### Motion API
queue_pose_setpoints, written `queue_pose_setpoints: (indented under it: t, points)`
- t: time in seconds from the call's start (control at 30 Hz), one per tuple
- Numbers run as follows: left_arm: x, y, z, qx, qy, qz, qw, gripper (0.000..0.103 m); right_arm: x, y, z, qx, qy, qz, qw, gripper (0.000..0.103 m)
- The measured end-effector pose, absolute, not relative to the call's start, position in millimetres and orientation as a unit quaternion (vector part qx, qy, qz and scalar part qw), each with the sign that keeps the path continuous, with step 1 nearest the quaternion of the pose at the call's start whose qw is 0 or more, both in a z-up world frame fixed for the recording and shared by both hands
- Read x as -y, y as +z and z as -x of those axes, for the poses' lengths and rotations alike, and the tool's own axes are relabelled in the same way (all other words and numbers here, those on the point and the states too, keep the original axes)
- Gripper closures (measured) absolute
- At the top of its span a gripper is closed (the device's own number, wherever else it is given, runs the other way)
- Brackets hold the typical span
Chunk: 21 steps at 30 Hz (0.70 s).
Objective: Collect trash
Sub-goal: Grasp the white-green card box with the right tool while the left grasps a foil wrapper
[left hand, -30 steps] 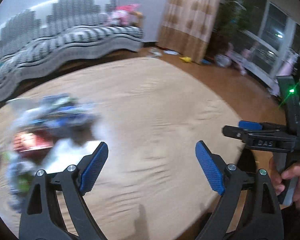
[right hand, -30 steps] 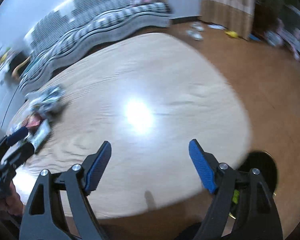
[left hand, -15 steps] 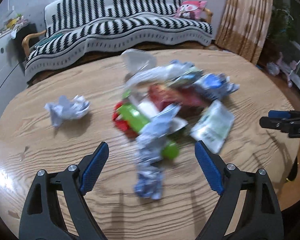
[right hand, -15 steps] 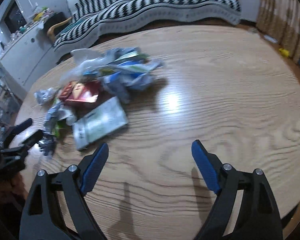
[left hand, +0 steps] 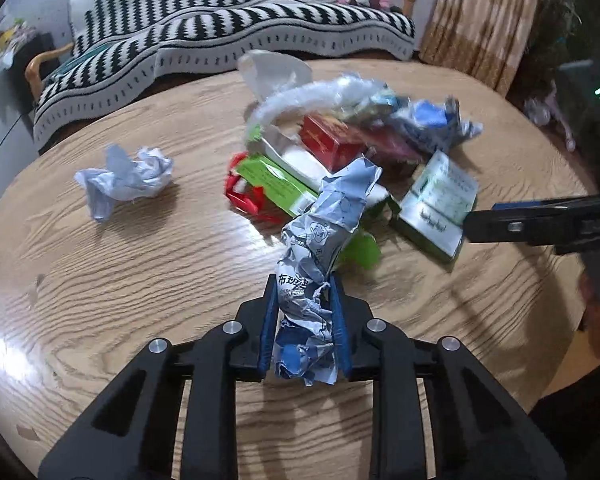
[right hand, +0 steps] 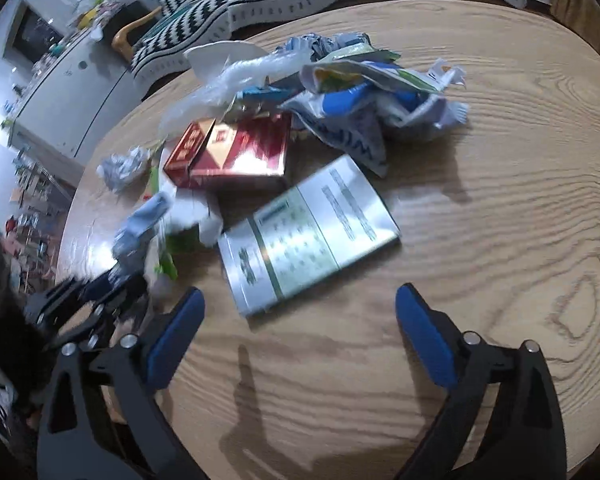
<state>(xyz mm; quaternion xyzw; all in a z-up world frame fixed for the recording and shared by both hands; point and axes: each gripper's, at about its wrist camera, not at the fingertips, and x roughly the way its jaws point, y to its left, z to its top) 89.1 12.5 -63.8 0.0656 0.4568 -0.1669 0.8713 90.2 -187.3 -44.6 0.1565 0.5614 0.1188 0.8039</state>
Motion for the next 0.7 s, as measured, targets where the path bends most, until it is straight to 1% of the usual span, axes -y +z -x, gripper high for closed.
queue_pose_setpoints:
  t: [0.3,0.5,0.57,0.63,0.7]
  points:
    - [-26.1,-46.0,-90.2,-0.443,-0.156,-0.022,0.882,0.079,167.9,-45.3,-124.0,-0.538,0.027,-0.157,0.828,0.006]
    - [-31.9,-45.2,-85.8,-0.441,-0.152,-0.015,0.884,0.079,150.2,-53.7,-123.6,-0.528,-0.003,-0.071,0.846,0.007]
    - [-32.5,-43.4,-85.5,-0.441,-0.151,-0.011,0.885,0.079,146.5,-55.4,-119.6,-0.525,-0.009,-0.048,0.85,0.014]
    - [-31.1,-40.5,-84.8,-0.439,-0.15,-0.008,0.886,0.079,147.3,-53.6,-108.2,-0.514,-0.015,-0.018,0.857,0.034]
    - [-26.3,-36.4,-83.1,-0.437,-0.151,-0.005,0.887,0.079,150.4,-51.2,-98.9,-0.513,-0.001,-0.014,0.858,0.042]
